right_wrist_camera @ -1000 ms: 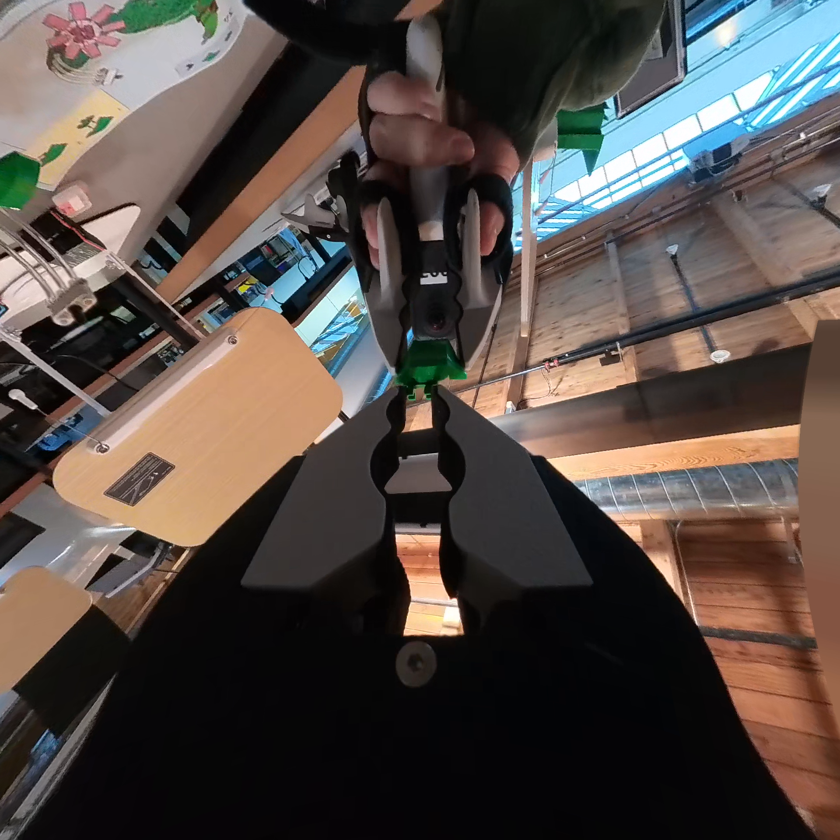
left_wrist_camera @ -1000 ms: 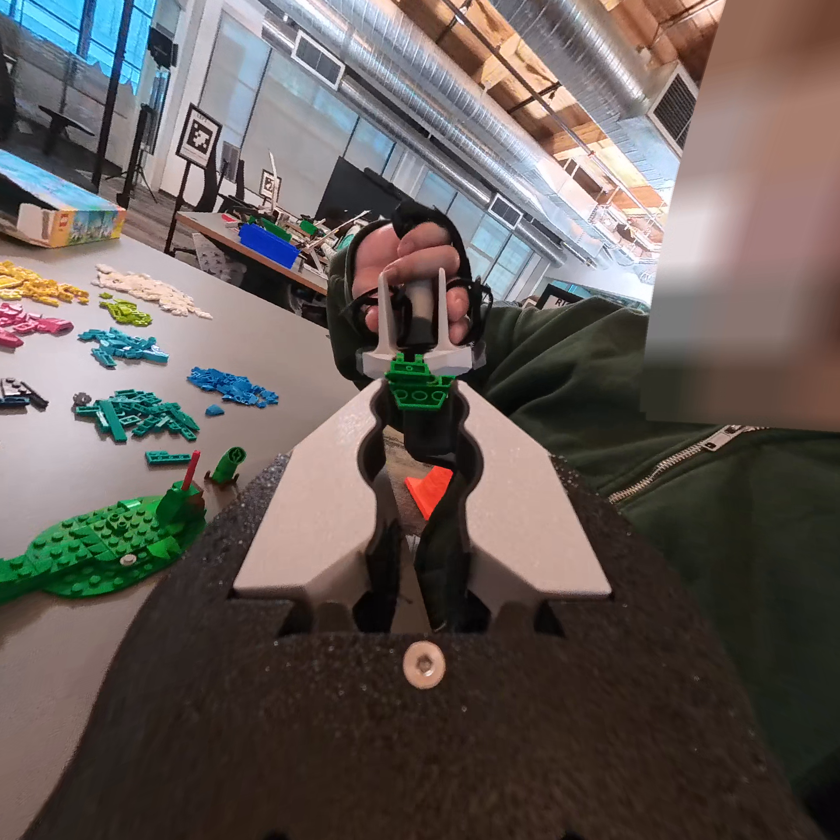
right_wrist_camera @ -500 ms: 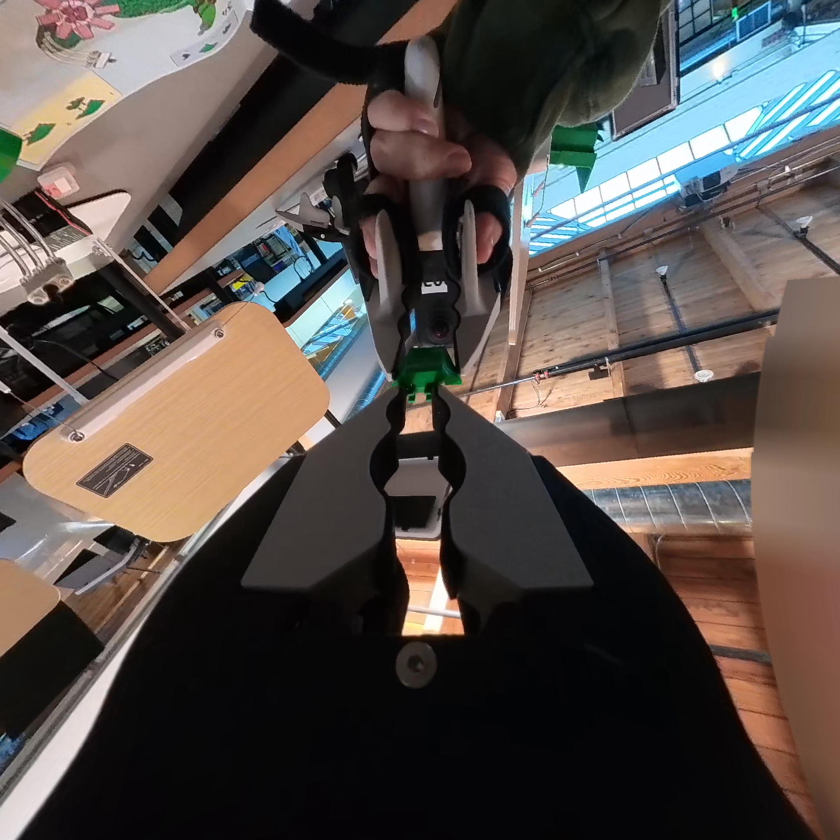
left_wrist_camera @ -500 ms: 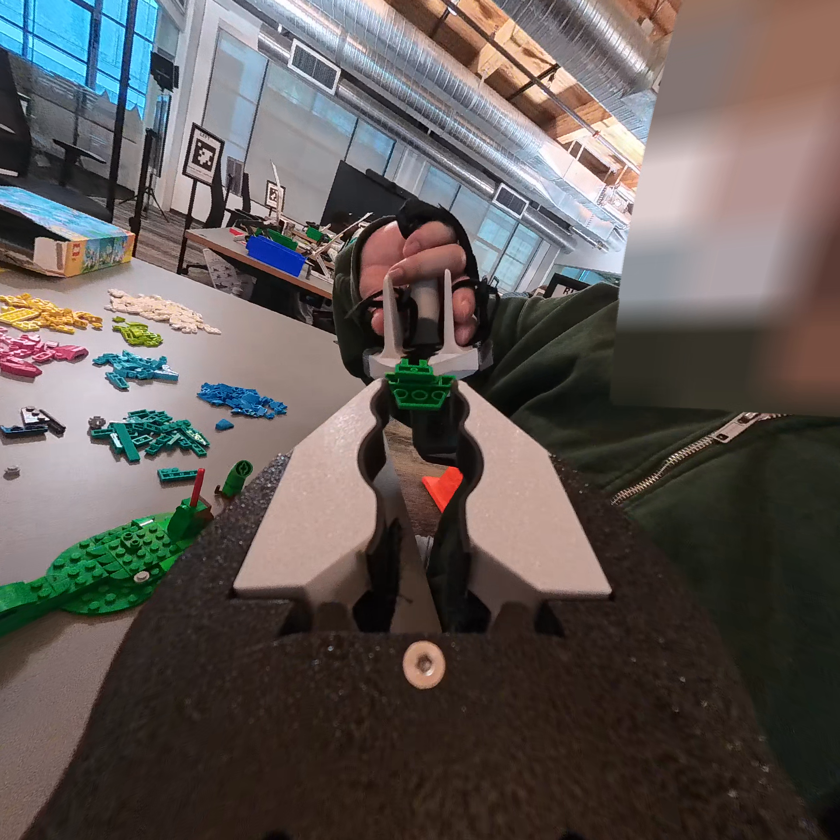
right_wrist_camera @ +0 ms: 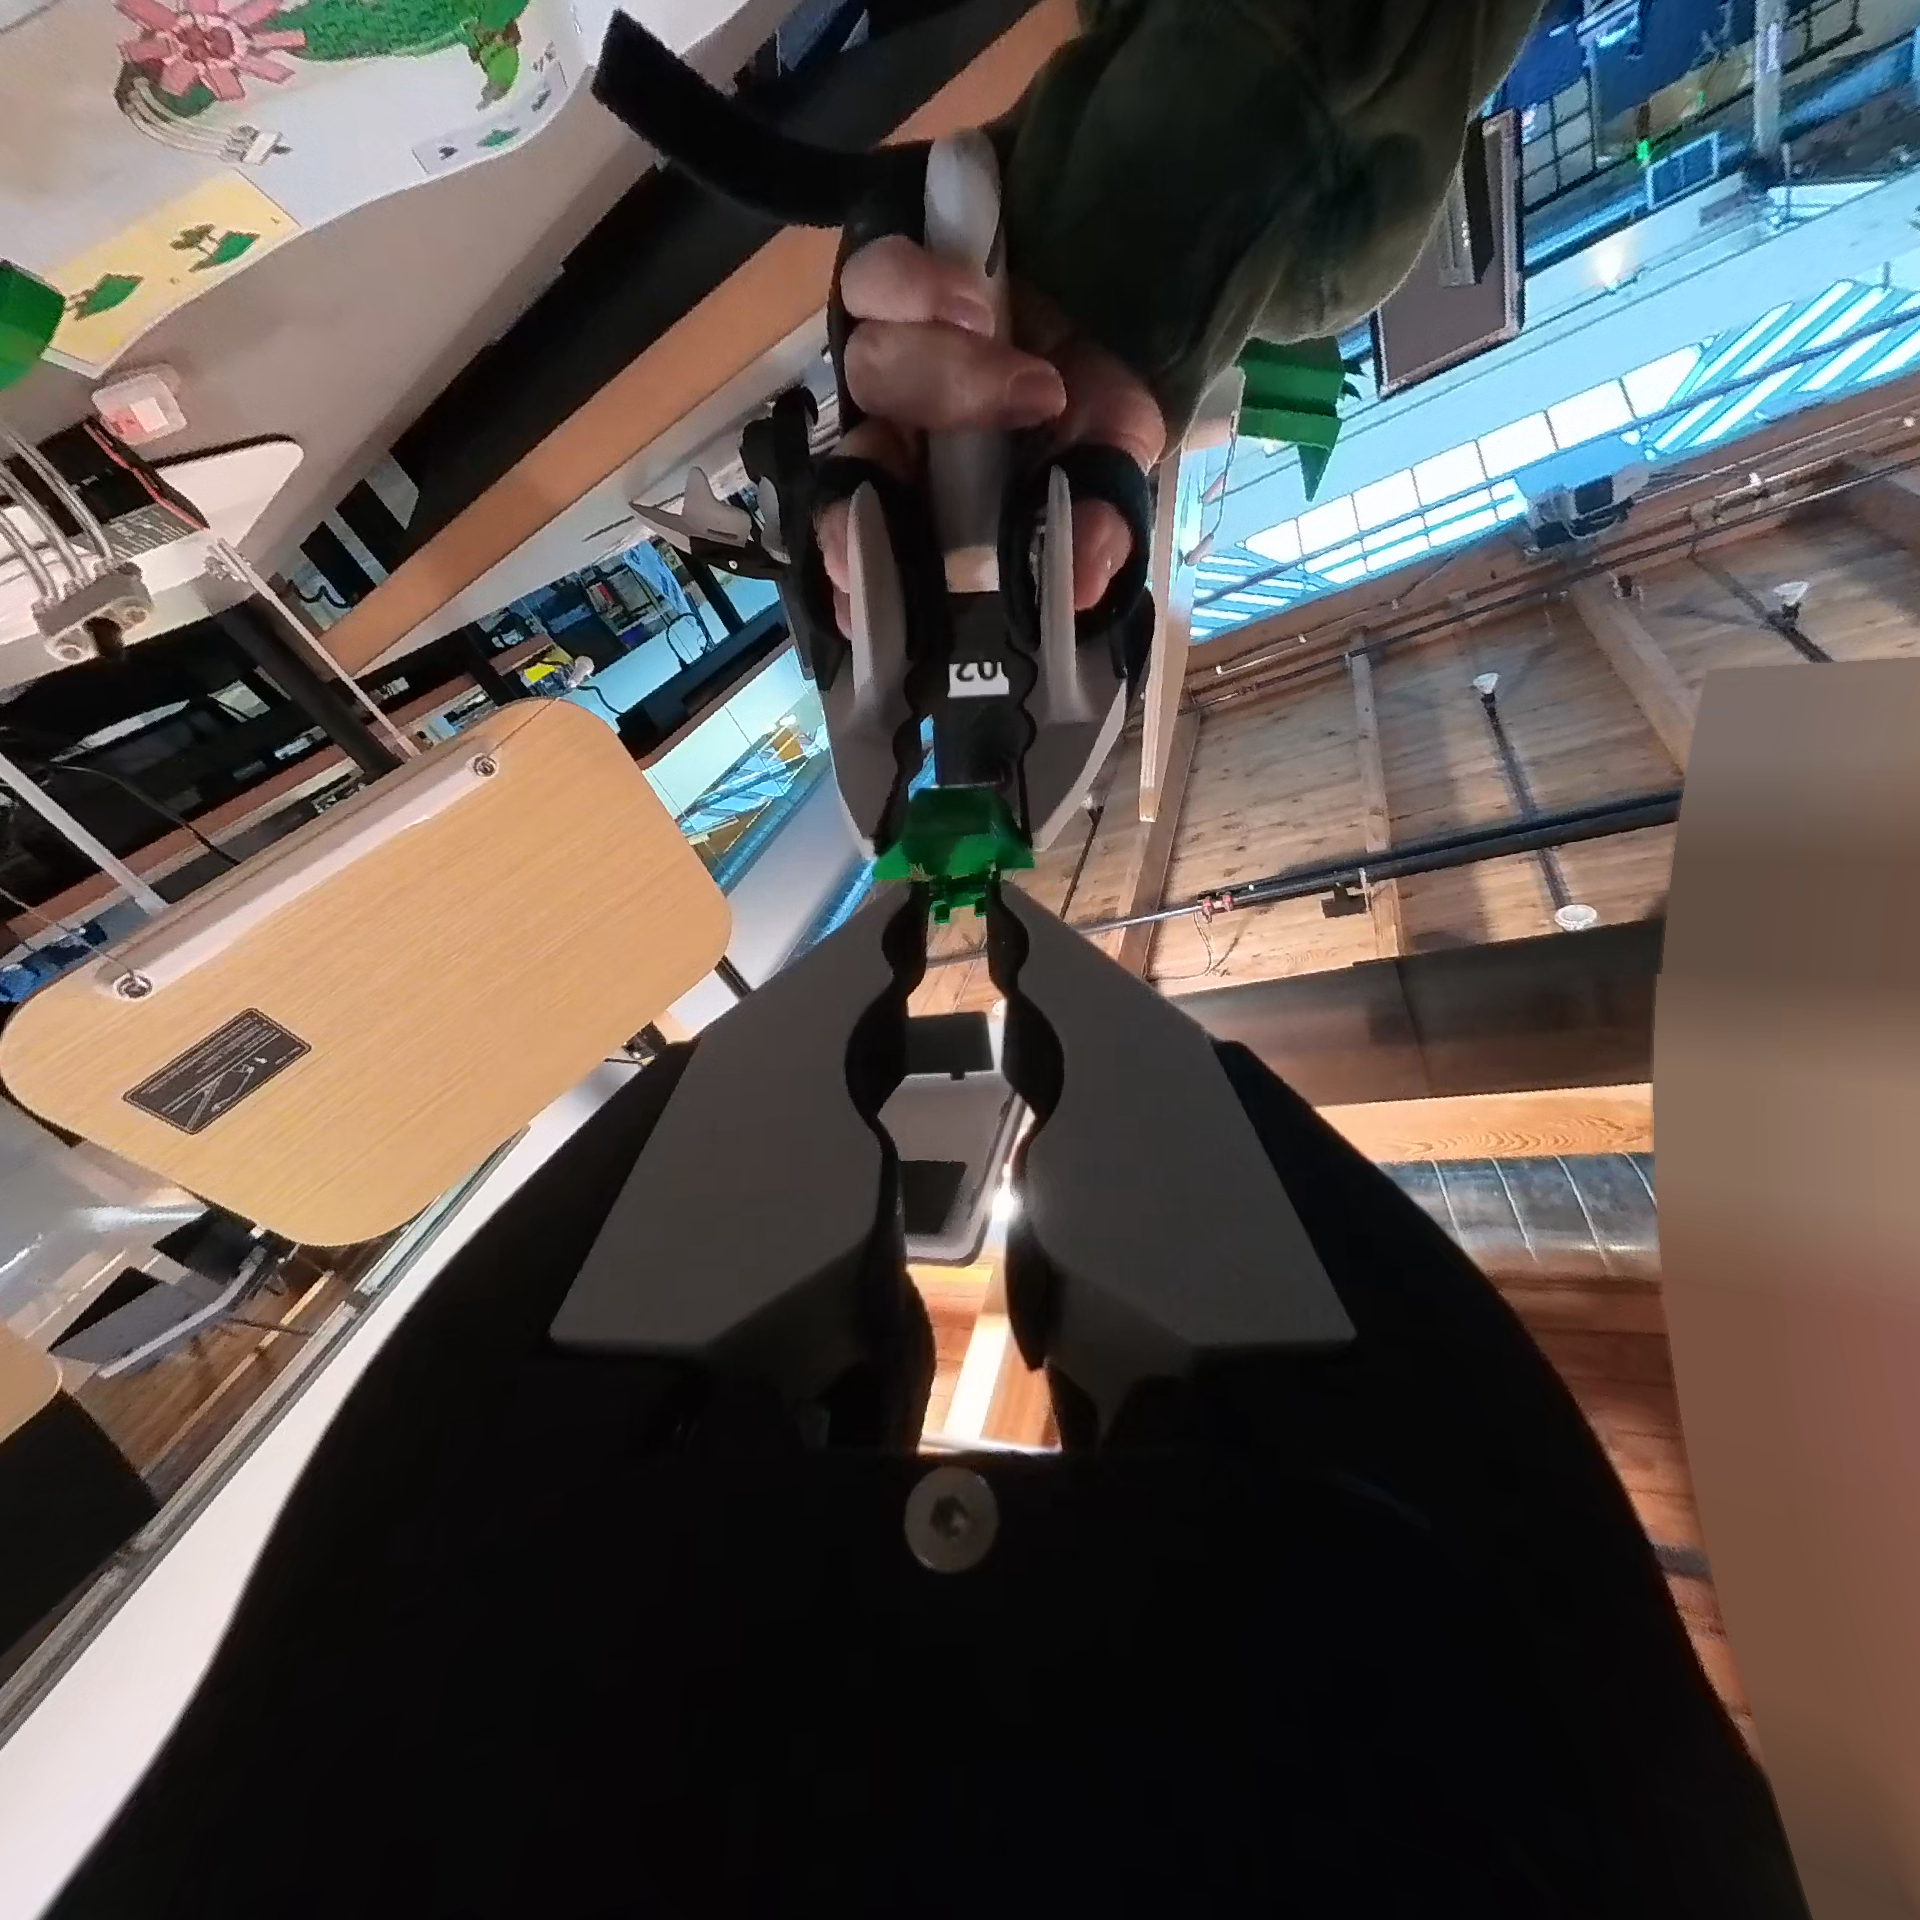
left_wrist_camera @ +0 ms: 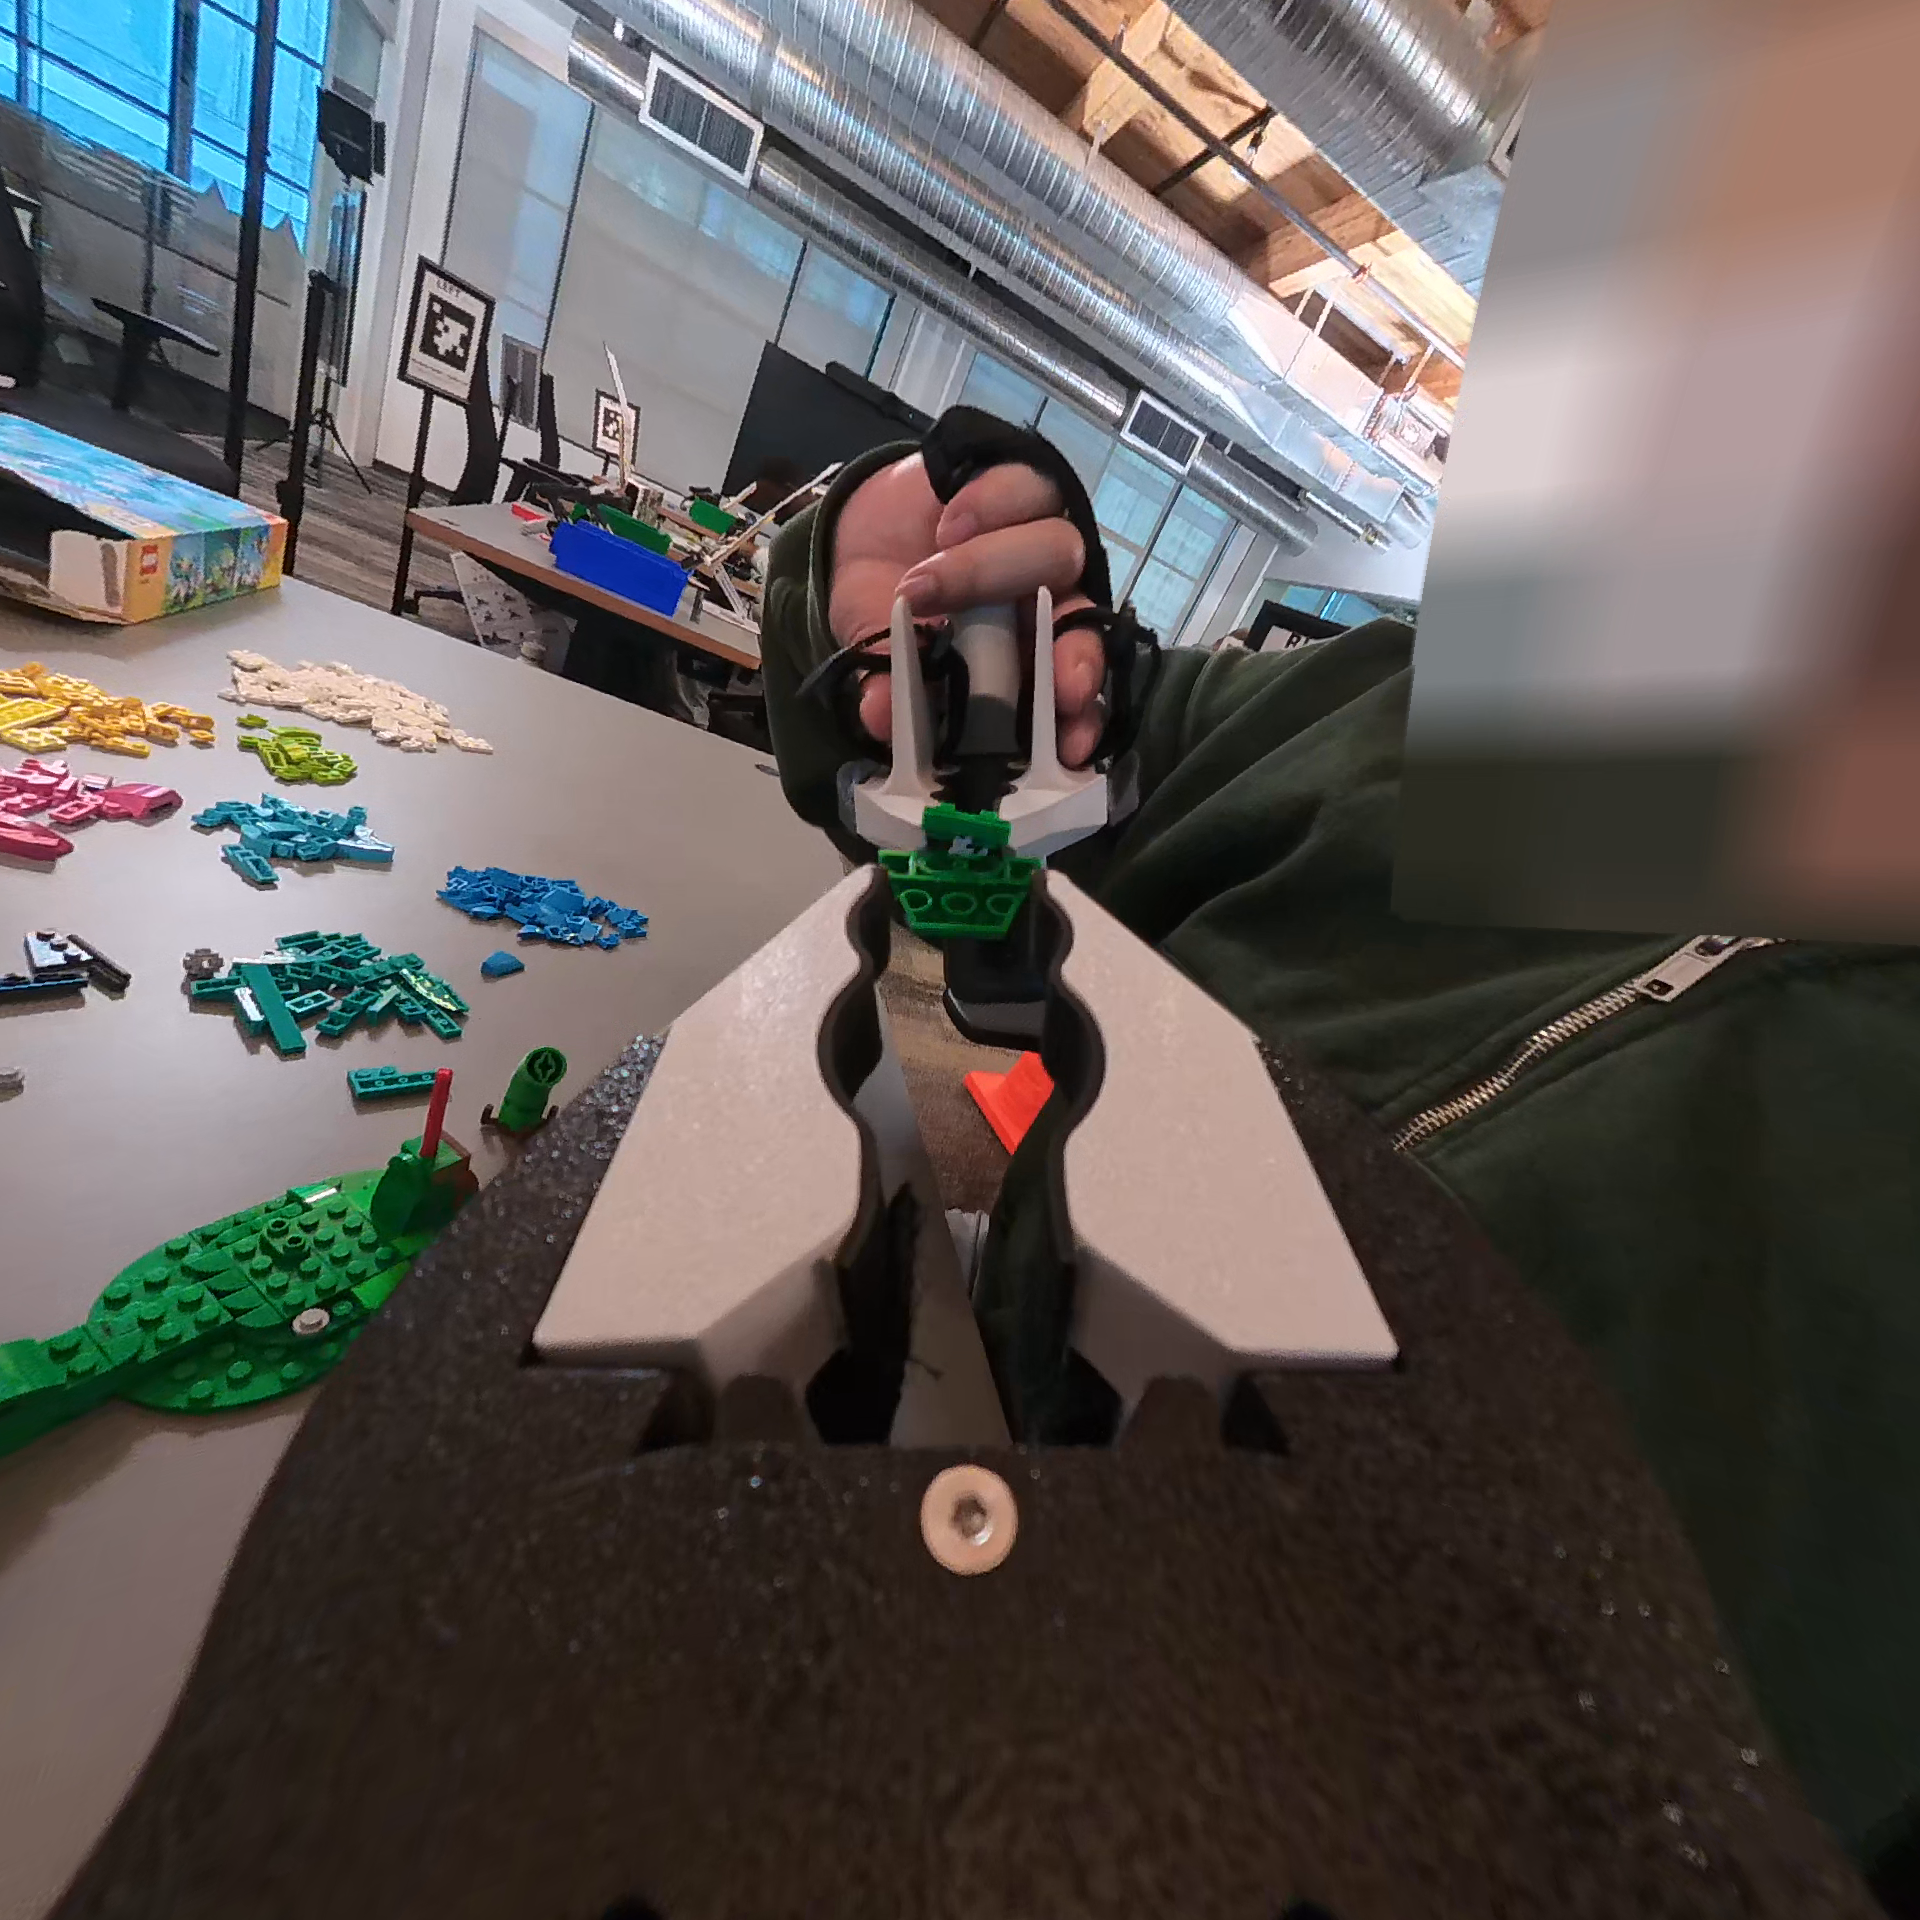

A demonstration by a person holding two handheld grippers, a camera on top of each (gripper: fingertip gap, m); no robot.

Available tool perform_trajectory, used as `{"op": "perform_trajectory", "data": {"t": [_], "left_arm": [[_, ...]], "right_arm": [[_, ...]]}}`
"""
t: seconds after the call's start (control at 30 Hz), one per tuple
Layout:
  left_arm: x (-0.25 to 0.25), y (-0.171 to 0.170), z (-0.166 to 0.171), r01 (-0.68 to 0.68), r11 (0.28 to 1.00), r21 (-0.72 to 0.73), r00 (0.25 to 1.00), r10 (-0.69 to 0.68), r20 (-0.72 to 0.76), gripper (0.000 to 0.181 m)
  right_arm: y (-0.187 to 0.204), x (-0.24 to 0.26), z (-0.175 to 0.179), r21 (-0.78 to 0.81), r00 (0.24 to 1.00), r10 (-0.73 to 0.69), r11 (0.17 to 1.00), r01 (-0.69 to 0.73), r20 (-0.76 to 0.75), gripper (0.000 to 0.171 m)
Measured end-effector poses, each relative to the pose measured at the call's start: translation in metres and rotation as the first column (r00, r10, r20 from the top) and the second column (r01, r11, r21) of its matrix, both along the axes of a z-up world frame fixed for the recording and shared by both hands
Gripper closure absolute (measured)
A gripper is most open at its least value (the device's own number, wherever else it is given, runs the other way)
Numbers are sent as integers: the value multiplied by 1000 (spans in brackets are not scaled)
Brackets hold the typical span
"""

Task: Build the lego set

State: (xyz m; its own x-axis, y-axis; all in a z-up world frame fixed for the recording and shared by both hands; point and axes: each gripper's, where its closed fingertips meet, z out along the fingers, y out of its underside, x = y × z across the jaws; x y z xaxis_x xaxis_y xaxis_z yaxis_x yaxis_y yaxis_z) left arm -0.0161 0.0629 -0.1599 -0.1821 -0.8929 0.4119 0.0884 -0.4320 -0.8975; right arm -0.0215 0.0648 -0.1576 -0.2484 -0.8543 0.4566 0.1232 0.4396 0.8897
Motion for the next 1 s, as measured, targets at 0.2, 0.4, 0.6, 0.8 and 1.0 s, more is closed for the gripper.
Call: {"op": "perform_trajectory", "data": {"t": [0.2,0.4,0.6,0.8,1.0], "left_arm": [[2,-7,-8,25,999,33,998,-24,-50,157],[5,-10,-14,43,998,42,996,-39,-82,156],[8,-22,-19,107,993,47,989,-102,-108,157],[10,-34,-24,166,984,70,978,-155,-142,156],[12,-37,-26,180,981,77,975,-168,-146,156]], "right_arm": [[-4,3,-5,-2,997,-5,1000,5,76,162],[-11,4,-10,-20,992,-9,1000,12,130,162],[-20,7,-17,-21,982,11,1000,-7,189,162],[-33,8,-25,-5,972,30,1000,-30,233,162],[-38,9,-26,-2,968,30,1000,-31,251,162]]}}
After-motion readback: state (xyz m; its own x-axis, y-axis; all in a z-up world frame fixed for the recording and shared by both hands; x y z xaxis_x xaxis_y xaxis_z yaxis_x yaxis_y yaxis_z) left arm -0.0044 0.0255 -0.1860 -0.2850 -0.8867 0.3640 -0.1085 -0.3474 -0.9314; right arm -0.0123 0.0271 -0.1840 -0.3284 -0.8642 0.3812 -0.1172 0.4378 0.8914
